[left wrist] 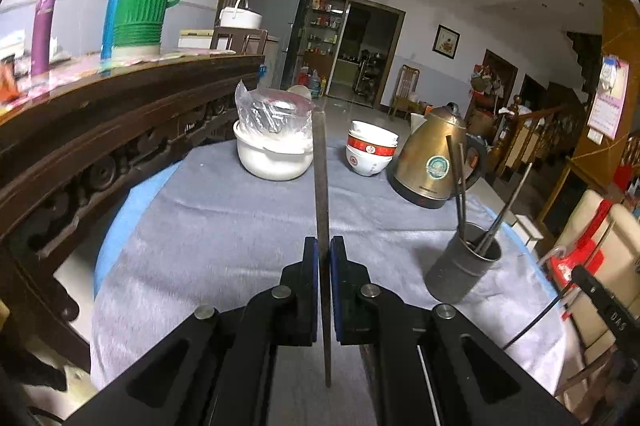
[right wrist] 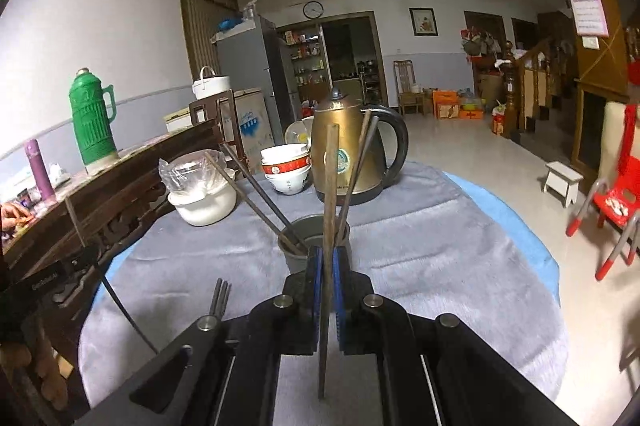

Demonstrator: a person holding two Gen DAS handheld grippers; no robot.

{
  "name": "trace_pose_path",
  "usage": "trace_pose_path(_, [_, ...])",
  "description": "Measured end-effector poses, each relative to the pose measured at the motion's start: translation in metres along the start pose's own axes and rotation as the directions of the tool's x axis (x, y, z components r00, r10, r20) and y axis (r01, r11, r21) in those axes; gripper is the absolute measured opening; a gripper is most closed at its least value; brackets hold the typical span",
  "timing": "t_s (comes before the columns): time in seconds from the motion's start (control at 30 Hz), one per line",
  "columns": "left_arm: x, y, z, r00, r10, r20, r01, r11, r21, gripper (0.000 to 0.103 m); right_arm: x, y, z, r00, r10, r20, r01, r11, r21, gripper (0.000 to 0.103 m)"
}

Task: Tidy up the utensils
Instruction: 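Lower the chopsticks into the grey cup and open both tools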

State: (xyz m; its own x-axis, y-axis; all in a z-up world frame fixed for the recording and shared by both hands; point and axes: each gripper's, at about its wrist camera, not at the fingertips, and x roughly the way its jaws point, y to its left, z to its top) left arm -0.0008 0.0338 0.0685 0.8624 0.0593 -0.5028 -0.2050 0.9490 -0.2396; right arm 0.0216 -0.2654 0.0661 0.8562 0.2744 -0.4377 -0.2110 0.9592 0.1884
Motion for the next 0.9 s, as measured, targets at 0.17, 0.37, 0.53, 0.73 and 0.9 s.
trace_pose_path(0.17, [-0.004, 0.002, 0.008, 0.999, -0.032, -0.003, 0.031, 0.999, -0.038, 0.005, -0.005, -0.004, 0.005, 1.000, 0.009, 0.010, -0.009, 1.000, 0.019, 0.006])
trace_pose_path(0.37, [-0.023, -0.007, 0.029, 0.994, -0.095, 0.050, 0.098, 0.993, -0.061, 0.005, -0.024, -0.004, 0.026, 0.996, 0.022, 0.082, -0.025, 0.999, 0.028, 0.006])
trace_pose_path(0.53, [-0.033, -0.018, 0.040, 0.987, -0.143, 0.076, 0.148, 0.987, -0.069, 0.005, -0.030, -0.005, 0.031, 0.995, 0.041, 0.095, -0.045, 0.998, 0.041, 0.006])
trace_pose_path(0.73, [-0.035, -0.037, 0.047, 0.980, -0.187, 0.075, 0.191, 0.980, -0.058, 0.005, -0.033, -0.011, 0.035, 0.993, 0.052, 0.106, -0.058, 0.997, 0.059, 0.006])
trace_pose_path(0.9, [-0.034, -0.062, 0.065, 0.965, -0.242, 0.099, 0.246, 0.968, -0.036, 0.005, -0.036, -0.016, 0.050, 0.987, 0.056, 0.152, -0.067, 0.995, 0.068, 0.006])
